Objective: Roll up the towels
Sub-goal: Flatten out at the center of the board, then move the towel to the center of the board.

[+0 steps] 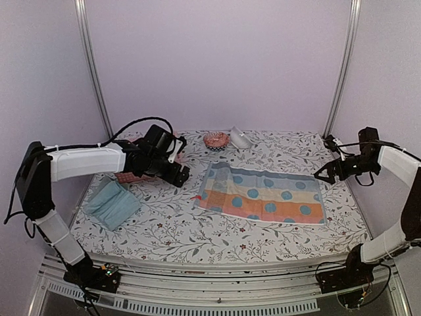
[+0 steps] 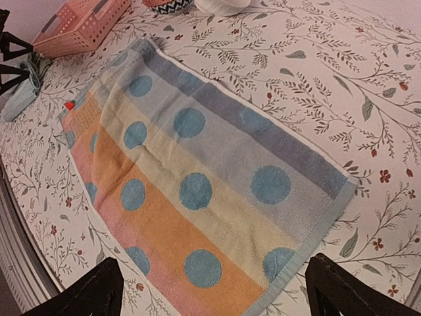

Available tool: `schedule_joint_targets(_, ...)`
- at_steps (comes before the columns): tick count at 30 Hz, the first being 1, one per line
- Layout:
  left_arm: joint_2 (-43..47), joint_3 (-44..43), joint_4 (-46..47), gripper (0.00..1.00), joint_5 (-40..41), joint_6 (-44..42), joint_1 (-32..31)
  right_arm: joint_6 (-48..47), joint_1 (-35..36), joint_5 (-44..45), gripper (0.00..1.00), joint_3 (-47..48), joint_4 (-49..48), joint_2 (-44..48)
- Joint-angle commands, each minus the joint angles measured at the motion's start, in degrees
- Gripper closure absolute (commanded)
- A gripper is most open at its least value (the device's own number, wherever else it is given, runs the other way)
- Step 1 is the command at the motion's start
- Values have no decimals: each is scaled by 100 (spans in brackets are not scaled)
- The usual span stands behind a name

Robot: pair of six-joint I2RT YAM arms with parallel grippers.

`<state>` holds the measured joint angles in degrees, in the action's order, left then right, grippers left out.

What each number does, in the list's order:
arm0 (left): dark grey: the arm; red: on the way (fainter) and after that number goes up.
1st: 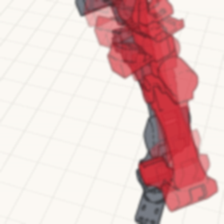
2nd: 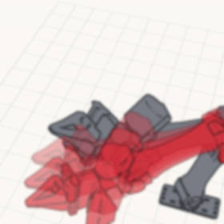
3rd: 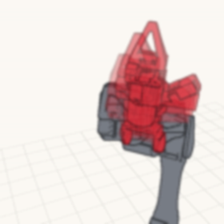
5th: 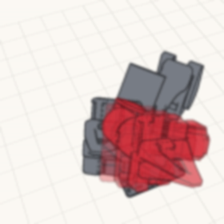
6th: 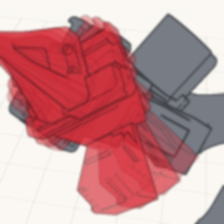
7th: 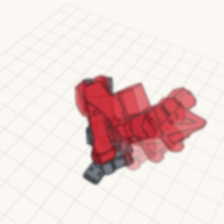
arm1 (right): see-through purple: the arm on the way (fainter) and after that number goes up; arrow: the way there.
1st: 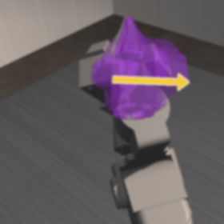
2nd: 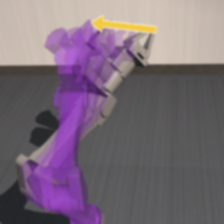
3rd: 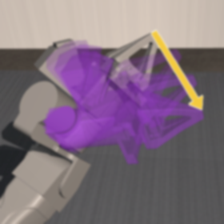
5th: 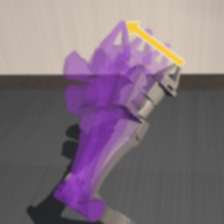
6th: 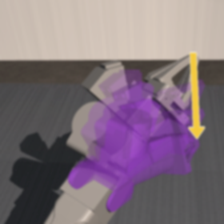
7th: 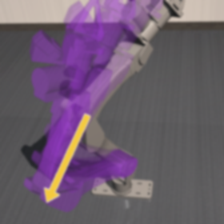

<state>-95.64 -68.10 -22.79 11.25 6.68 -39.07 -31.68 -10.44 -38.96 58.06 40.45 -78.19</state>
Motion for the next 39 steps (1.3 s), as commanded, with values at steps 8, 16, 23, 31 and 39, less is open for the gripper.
schedule_joint_targets(8,-1740,-1718,27,5,1230,141,-305,-104,78,-581,1,-677,-740,168)
schedule_joint_targets(16,-2053,-1516,896,59,-1244,351,-266,-239,81,-763,1,-877,-785,142)
schedule_joint_targets(23,-2708,-1959,269,100,-1830,595,-268,-435,122,-887,6,-754,-543,-195)
schedule_joint_targets(31,-2685,-1482,173,100,-1919,598,-250,-438,256,-857,16,-656,-455,-356)
schedule_joint_targets(39,-2504,-807,-589,100,-1291,753,-205,-442,355,-731,26,-518,-297,-470)
